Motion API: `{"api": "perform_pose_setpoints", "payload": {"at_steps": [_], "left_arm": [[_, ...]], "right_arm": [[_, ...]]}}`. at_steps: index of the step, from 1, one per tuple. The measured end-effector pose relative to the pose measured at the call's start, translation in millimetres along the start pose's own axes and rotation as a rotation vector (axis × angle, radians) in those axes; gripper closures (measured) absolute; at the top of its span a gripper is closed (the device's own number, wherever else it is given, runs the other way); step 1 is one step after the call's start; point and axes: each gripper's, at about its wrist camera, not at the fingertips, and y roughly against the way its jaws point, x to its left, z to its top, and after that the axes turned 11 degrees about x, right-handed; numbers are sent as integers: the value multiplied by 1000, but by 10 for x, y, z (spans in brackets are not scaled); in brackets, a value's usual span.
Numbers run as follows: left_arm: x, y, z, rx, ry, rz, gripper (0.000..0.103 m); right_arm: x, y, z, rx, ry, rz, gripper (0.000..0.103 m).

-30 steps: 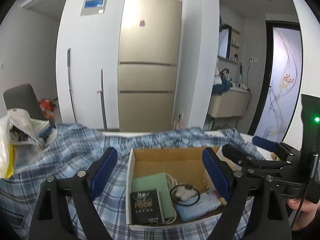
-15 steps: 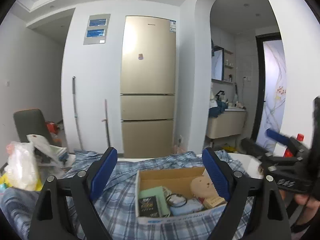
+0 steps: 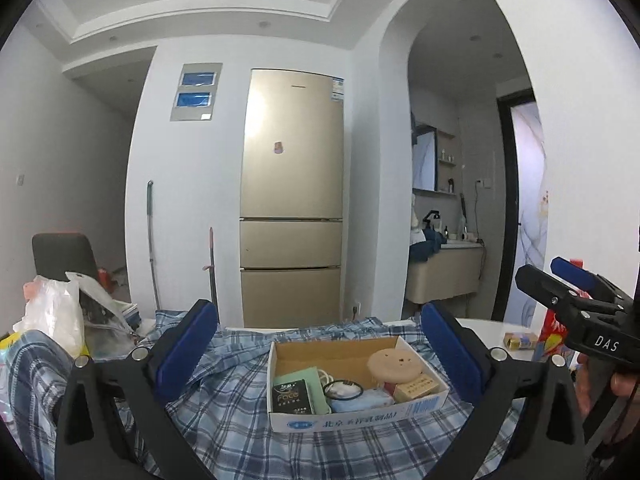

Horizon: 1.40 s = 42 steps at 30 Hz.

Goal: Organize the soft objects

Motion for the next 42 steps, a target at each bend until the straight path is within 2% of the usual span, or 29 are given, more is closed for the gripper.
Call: {"api": "perform_pose_setpoints", "payload": {"at_steps": [4, 6, 9, 20, 27, 31, 33, 42], "left_arm": [[-10, -21, -181, -21, -11, 29, 0], [-32, -48, -313, -4, -25, 36, 0], [-86, -93, -307, 12, -51, 44, 0], [-58, -126, -331, 16, -35, 47, 0], [-121, -126, -345, 16, -62, 64, 0], [-69, -165, -341, 37, -37, 101, 0], [-7, -173, -336, 43, -12, 70, 0], [-12, -181, -345, 42, -12, 102, 0]], "right_arm": [[-39, 22, -218, -26, 18, -16, 0], [-37, 1, -314, -19, 27, -32, 0], [-13, -51, -301, 8, 39, -20, 0], [-130, 126, -333, -64, -13, -21, 0], [-101, 93, -327, -47, -3, -22, 0], [-138, 88, -329, -42, -21, -17, 0], [-143, 85, -330, -38, -26, -18, 0], [-151, 90, -327, -40, -19, -19, 0]]}}
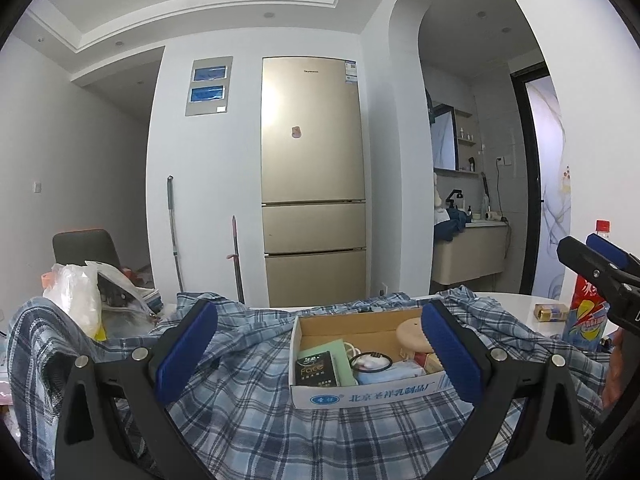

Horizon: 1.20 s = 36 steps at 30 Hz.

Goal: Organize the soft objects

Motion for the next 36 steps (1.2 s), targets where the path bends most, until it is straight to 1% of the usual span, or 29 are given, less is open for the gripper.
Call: {"api": "perform_pose_setpoints", "payload": {"at_steps": [5, 8, 9, 11, 13, 17, 26, 30, 33, 36], "left_arm": [[6, 1, 0, 0, 3, 1, 0], [7, 12, 7, -5, 7, 18, 0], [2, 12, 10, -6, 3, 8, 0], [-26, 42, 12, -24, -2, 18, 0], [-36, 53, 14, -31, -7, -13, 0], [-43, 33, 13, -21, -9, -32, 0], [-84, 31, 3, -21, -23, -30, 0], [-71, 38, 0, -21, -19, -35, 0], [-84, 47, 1, -24, -25, -30, 0], [-103, 42, -1, -22, -33, -27, 0]], "right_arm": [[15, 4, 0, -7, 7, -2, 0], [38, 6, -5, -10, 17, 0, 0], [40, -1, -4, -8, 17, -1, 0], [37, -7, -4, -7, 14, -1, 0], [32, -7, -6, -7, 11, -2, 0], [35, -4, -5, -7, 12, -2, 0], [51, 9, -8, -10, 21, -8, 0], [52, -34, -6, 11, 28, -19, 0], [65, -50, -11, 26, 35, -58, 0], [92, -19, -14, 11, 49, -65, 0]]}}
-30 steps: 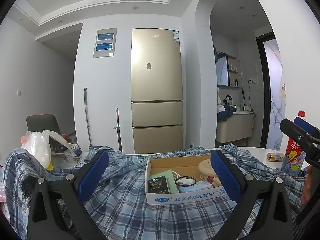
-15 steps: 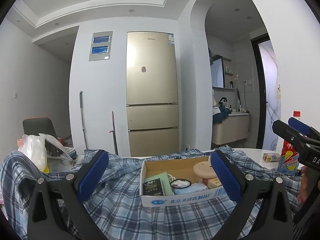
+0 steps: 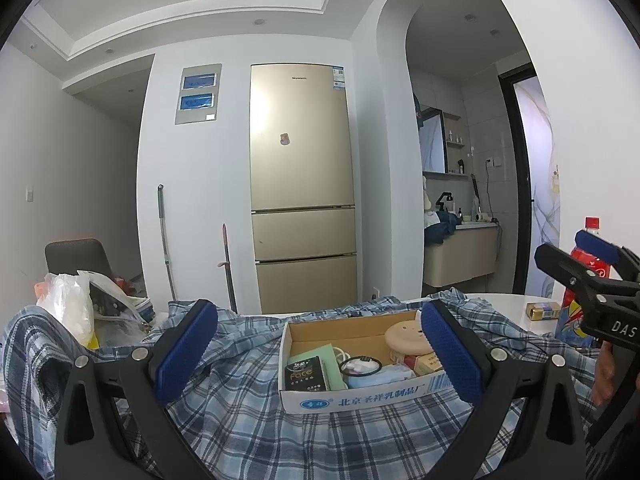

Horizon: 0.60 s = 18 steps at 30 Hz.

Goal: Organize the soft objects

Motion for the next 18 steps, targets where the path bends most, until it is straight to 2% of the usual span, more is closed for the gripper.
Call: {"api": "perform_pose_setpoints", "payload": {"at_steps": [3, 10, 18], "left_arm": [[-2, 3, -2, 0, 5, -5, 0], [-6, 2, -2, -3, -3, -4, 0], [-4, -12, -17, 2, 0, -5, 0]], "right_arm": [[18, 35, -6, -15, 13, 9, 0], [73, -29, 5, 21, 43, -6, 0], [72, -18, 3, 16, 43, -4, 0]]}}
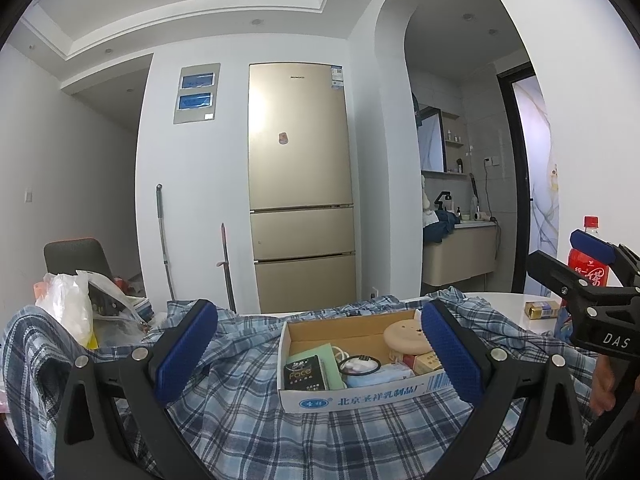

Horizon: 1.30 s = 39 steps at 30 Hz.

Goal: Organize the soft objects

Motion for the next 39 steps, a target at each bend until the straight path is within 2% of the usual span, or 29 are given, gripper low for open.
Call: {"api": "perform_pose_setpoints", "payload": {"at_steps": [39], "left_arm": [[20, 10, 1, 2, 11, -4, 0]], "right_arm": [[-15, 10, -3, 1, 0, 0, 0]]}}
